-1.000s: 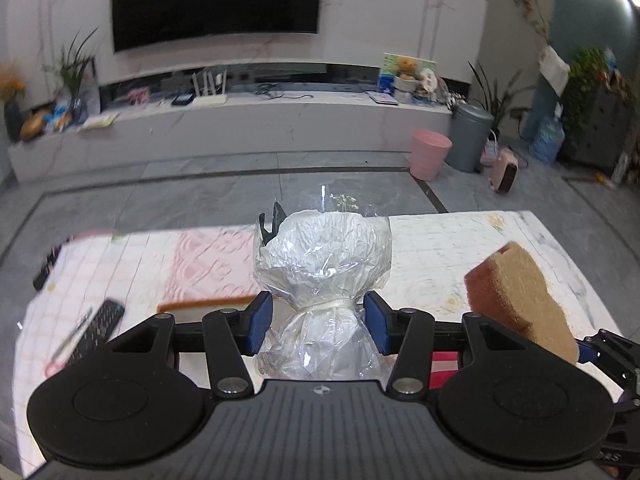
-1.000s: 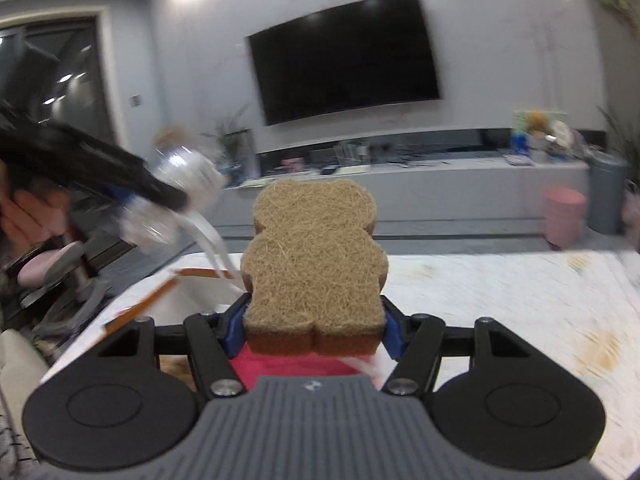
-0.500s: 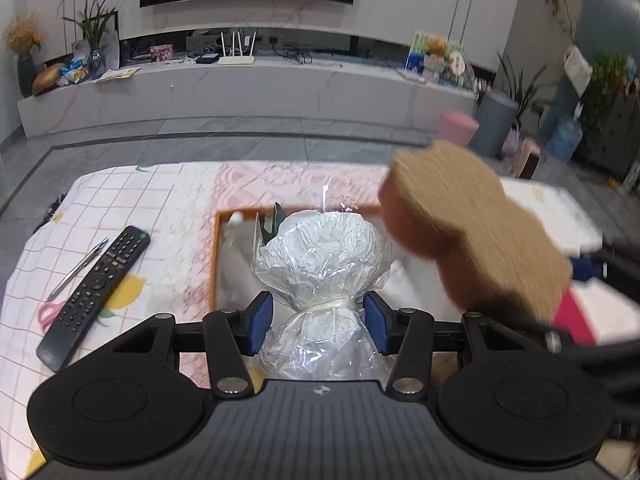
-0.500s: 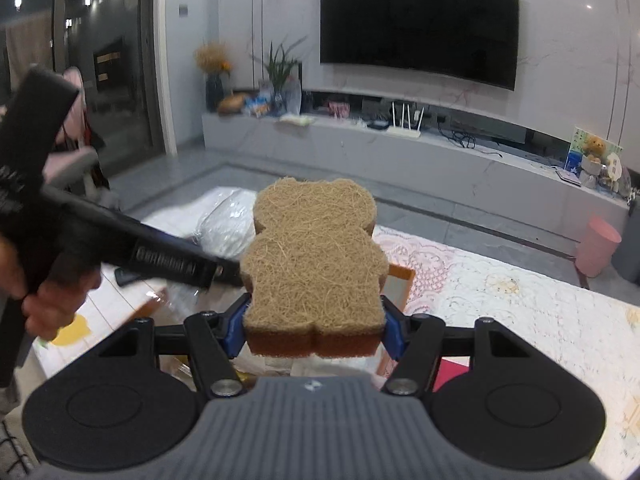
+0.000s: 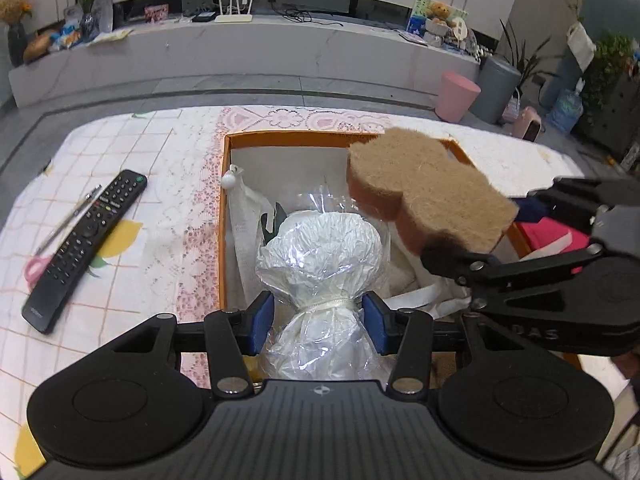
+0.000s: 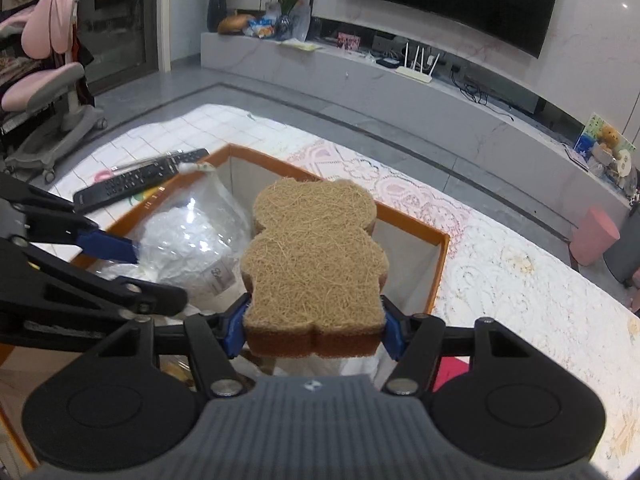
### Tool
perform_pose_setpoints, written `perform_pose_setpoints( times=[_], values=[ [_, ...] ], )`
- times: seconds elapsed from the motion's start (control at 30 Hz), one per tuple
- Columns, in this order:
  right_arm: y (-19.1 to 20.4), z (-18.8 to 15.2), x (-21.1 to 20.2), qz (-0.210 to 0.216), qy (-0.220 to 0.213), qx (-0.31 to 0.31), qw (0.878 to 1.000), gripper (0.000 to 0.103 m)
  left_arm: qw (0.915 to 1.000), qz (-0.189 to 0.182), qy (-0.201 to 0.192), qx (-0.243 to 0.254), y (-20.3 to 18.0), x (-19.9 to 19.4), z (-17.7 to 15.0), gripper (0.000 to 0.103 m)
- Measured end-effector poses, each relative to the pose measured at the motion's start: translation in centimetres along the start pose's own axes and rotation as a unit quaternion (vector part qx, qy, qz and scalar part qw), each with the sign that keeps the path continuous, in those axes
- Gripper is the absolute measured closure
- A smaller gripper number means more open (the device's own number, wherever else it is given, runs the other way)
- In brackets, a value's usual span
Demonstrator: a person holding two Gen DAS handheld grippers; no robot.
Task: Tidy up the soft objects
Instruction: 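Drop the plastic bag into the orange box with the left tool while the right tool drops the sponge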
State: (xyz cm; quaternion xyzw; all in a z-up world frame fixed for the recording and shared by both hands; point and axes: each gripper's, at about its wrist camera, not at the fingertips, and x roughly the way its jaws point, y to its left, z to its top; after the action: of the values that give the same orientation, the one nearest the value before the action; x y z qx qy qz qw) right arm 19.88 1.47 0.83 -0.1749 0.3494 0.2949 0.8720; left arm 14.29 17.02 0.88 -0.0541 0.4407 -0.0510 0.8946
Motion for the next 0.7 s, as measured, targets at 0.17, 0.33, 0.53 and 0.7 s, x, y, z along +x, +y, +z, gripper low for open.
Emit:
perform_pose_setpoints(
  times=[0.17,0.33,0.53,0.7],
  values=[
    [0.3,-0.1,1.0,0.004,0.017,0.004,1.0,0.04,0.9999,0.004,-0.015,0.003,0.0,-0.3,-0.1,0.042],
    [0.3,-0.4,0.8,-0.003,0.016,-0.007,1.0,0.039,0.9982,0.032,-0.044,0.023,-1.0,-1.4,0.1,0.025],
    [-0.3,-0.6,-0.3,-0.022,0.003,0.005,1.0,0.024,0.9976,0.012,-0.061,0.031,-1.1,-2.9,0.6,0.016],
    [-0.7,-0.9,-1.8,-0.028,-0.016,0.007,0.999,0.012,0.9961,0.016,-0.079,0.035,-1.2,-3.8,0.7,0.017]
  ],
)
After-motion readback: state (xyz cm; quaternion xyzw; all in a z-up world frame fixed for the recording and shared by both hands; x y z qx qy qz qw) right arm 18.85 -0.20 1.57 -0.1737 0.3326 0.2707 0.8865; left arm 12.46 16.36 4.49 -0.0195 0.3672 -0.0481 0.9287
